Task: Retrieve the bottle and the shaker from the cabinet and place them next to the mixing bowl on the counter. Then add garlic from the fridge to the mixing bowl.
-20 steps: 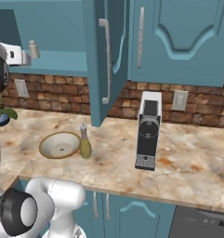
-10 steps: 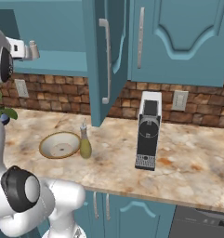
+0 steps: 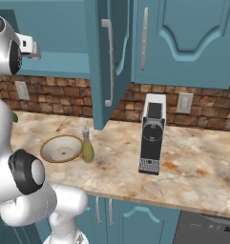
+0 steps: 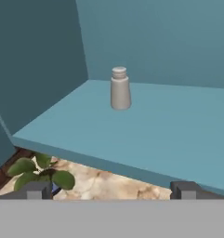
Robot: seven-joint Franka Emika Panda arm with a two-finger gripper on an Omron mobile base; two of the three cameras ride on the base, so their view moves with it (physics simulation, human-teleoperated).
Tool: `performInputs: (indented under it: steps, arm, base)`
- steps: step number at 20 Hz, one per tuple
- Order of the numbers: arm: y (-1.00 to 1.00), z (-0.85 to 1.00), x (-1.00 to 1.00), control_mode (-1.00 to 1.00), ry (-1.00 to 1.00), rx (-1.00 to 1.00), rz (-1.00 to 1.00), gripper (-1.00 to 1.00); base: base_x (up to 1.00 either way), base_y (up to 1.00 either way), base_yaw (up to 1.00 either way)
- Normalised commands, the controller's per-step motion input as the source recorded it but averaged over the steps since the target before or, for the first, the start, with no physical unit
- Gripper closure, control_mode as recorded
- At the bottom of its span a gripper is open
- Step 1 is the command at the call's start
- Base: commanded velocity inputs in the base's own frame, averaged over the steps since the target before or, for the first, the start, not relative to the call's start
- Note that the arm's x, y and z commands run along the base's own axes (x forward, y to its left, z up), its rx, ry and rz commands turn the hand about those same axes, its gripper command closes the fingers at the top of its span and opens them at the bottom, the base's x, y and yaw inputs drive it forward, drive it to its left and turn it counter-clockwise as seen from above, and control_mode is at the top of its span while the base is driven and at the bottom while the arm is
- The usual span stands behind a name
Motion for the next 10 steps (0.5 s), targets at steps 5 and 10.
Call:
performInputs:
  steps: [5, 10]
  arm:
    - [0.02, -0.3, 0.56, -1.0, 0.01, 0.0, -0.07, -1.0]
    - [0.19, -0.1, 0.5, -1.0, 0.06, 0.0, -0.01, -1.0]
  base:
    - [0.0, 0.0, 0.0]
    - [0.0, 0.0, 0.0]
